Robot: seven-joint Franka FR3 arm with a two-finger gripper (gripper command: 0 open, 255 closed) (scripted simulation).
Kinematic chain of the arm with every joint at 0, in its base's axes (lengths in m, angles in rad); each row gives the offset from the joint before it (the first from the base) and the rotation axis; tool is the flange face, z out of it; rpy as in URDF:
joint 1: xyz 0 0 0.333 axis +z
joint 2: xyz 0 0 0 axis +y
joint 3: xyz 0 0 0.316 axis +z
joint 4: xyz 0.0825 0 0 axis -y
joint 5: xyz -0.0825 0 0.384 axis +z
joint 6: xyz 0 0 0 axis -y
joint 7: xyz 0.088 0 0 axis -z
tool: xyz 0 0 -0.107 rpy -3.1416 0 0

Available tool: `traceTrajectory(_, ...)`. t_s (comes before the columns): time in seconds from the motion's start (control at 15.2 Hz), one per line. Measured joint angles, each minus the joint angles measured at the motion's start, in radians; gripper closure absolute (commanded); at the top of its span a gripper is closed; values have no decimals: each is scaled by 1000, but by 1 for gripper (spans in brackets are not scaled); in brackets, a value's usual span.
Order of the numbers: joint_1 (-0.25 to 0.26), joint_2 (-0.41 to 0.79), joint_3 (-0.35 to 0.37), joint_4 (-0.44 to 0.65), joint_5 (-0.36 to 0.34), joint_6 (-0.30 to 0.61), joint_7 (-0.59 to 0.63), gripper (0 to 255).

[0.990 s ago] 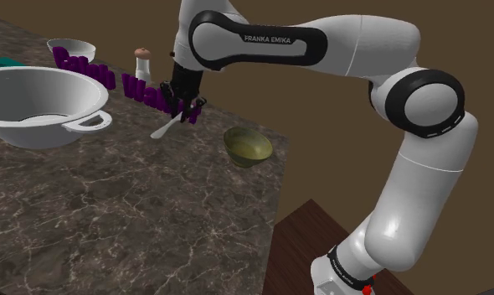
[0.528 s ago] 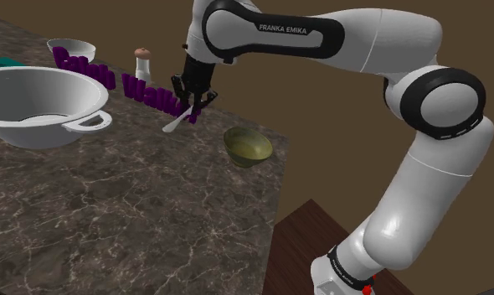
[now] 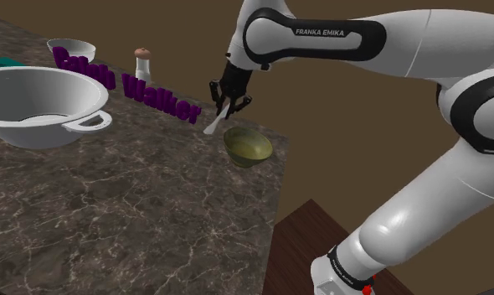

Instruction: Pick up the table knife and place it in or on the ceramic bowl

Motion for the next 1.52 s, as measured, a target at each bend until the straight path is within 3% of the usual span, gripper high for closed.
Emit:
traceTrajectory(0.66, -78, -240, -137, -235, 80, -9, -248, 255)
traceTrajectory(1.52, -79, -212, -135, -379, 83, 160, -269, 255)
